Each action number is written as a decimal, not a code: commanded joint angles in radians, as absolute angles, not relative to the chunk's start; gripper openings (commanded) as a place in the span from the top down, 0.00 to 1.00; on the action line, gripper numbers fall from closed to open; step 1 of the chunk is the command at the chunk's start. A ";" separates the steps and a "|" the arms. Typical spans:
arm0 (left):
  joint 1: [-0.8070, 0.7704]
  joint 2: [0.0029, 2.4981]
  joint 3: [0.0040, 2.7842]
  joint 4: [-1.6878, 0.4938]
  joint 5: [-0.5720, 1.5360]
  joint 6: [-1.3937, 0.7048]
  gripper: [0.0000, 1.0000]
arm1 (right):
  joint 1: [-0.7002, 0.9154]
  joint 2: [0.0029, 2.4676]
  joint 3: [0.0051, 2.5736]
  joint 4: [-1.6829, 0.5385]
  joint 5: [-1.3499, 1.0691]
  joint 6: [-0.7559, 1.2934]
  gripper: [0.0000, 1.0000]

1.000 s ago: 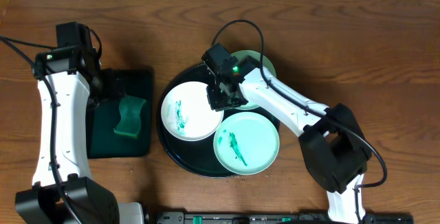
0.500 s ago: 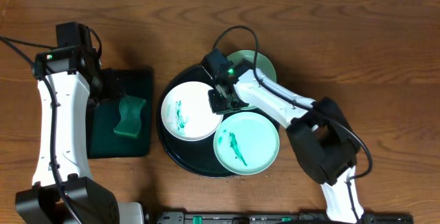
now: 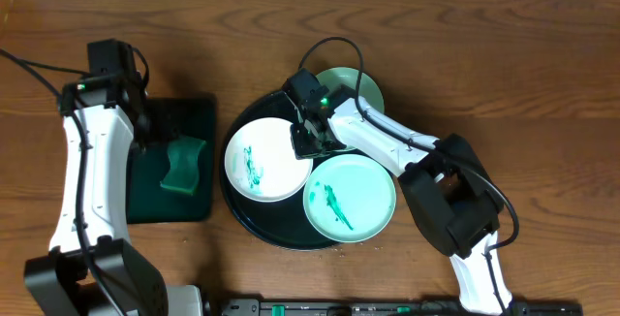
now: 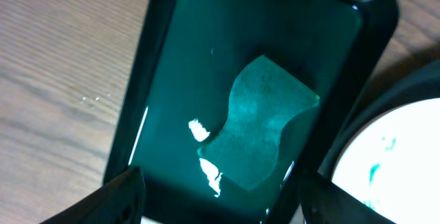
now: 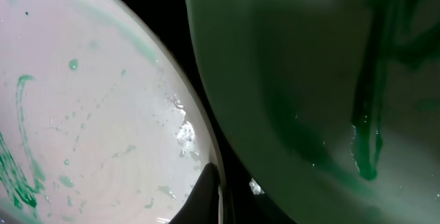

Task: Clean dirty plates on tray and stack at the side
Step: 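Grasp the green sponge from the dark tray with the left gripper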

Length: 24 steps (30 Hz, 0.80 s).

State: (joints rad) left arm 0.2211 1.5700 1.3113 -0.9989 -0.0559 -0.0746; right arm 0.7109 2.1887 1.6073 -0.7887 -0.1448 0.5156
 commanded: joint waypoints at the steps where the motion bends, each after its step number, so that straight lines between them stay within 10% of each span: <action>1: 0.226 1.596 1.247 -0.954 -0.063 -0.031 0.29 | 0.724 2.228 1.598 -0.789 -0.147 0.500 0.99; 24: 0.226 1.897 1.162 -0.842 0.164 0.191 0.56 | 0.724 2.228 1.598 -0.785 -0.150 0.493 0.98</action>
